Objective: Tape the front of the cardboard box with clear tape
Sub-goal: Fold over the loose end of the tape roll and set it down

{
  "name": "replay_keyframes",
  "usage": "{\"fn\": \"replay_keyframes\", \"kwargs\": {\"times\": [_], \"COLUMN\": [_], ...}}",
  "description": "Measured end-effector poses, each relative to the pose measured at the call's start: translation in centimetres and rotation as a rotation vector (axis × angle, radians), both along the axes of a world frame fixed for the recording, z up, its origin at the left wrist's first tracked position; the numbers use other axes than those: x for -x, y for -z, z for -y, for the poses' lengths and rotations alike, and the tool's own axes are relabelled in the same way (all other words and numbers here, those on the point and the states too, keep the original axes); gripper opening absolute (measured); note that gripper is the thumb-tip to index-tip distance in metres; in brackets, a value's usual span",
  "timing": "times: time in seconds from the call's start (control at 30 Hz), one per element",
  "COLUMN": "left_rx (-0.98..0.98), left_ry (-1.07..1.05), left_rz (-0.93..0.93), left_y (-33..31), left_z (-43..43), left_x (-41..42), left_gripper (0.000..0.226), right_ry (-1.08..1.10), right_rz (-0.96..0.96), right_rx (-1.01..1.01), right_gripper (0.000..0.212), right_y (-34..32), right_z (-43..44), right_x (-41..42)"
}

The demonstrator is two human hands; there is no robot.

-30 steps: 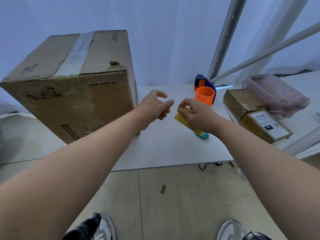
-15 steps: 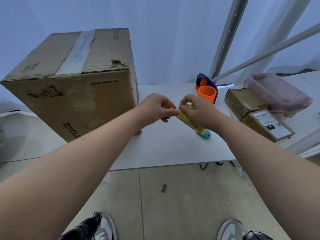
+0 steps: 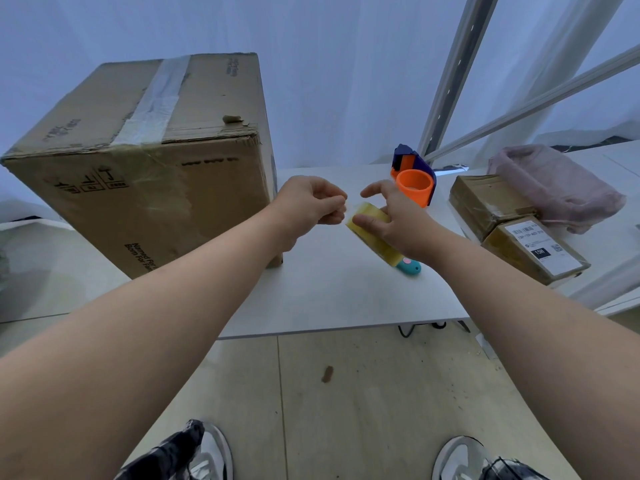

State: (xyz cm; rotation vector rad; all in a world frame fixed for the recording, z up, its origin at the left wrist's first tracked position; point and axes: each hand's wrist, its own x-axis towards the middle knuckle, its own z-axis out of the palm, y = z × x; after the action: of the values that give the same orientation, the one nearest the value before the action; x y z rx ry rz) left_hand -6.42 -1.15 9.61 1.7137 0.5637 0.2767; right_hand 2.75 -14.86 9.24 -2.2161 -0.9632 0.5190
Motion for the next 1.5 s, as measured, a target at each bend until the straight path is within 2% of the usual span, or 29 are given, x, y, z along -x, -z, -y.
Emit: {"fn": "replay_keyframes", "kwargs": {"times": [0.13, 0.23, 0.43, 0.53, 0.63, 0.7, 0.83, 0.93, 1.0, 1.07, 1.17, 1.2, 1.27, 1.37, 1.5], "left_rx": [0.211, 0.280, -0.012, -0.111, -0.104, -0.088, -0.144, -0.161, -0.205, -0.237, -0.267, -0.277, -0.282, -0.300, -0.326], "left_ry": [0.014, 0.000, 0.019, -0.035, -0.096, -0.045, 0.159, 0.154, 0.140, 0.118, 0.140, 0.174, 0.239, 0.285, 0.275], "left_rz": [0.049, 0.050, 0.030, 0.039, 0.020, -0.030, -0.111, -0.066, -0.079, -0.091, -0.108, -0.123, -0.147, -0.170, -0.159], "left_y": [-0.4, -0.2, 0.4, 0.2, 0.3, 0.2, 0.1, 0.2, 0.3, 0.4, 0.7, 0.7, 0.7, 0.9, 1.2], "left_z": [0.5, 0.4, 0.4, 0.7, 0.9, 1.0, 1.9, 2.4, 2.7, 2.8, 2.1, 1.9, 1.9, 2.3, 1.9], "left_x": [0.0, -0.1, -0.4, -0.4, -0.3, -0.1, 0.3, 0.1, 0.0, 0.0, 0.2, 0.3, 0.4, 0.3, 0.5], "left_gripper": [0.006, 0.012, 0.017, 0.022, 0.033, 0.038, 0.033, 0.033, 0.031, 0.031, 0.026, 0.024, 0.023, 0.023, 0.020], "right_ry": [-0.045, -0.101, -0.094, 0.038, 0.244, 0.302, 0.321, 0.271, 0.226, 0.152, 0.085, 0.100, 0.120, 0.130, 0.109], "right_rz": [-0.057, -0.111, -0.180, -0.236, -0.332, -0.360, -0.437, -0.464, -0.457, -0.393, 0.035, 0.165, 0.308, 0.372, 0.259], "right_rx": [0.012, 0.022, -0.032, -0.167, -0.323, -0.373, -0.501, -0.493, -0.447, -0.366, -0.178, -0.179, -0.252, -0.321, -0.317], "right_gripper": [0.041, 0.045, 0.037, 0.024, 0.018, 0.016, 0.019, 0.010, 0.011, 0.018, 0.031, 0.031, 0.027, 0.022, 0.021], "right_y": [0.0, -0.3, -0.8, -0.8, -0.8, -0.6, -0.7, -0.9, -1.0, -0.9, -0.1, 0.1, 0.1, -0.1, -0.1], "right_z": [0.1, 0.2, -0.3, -0.8, -1.2, -1.2, -1.2, -1.0, -0.7, -0.1, 0.9, 1.1, 1.3, 1.2, 1.5], "right_x": [0.2, 0.6, 1.8, 1.9, 1.3, 0.9, 0.7, 0.8, 0.3, -0.3, -1.5, -1.7, -1.8, -1.6, -1.4]}}
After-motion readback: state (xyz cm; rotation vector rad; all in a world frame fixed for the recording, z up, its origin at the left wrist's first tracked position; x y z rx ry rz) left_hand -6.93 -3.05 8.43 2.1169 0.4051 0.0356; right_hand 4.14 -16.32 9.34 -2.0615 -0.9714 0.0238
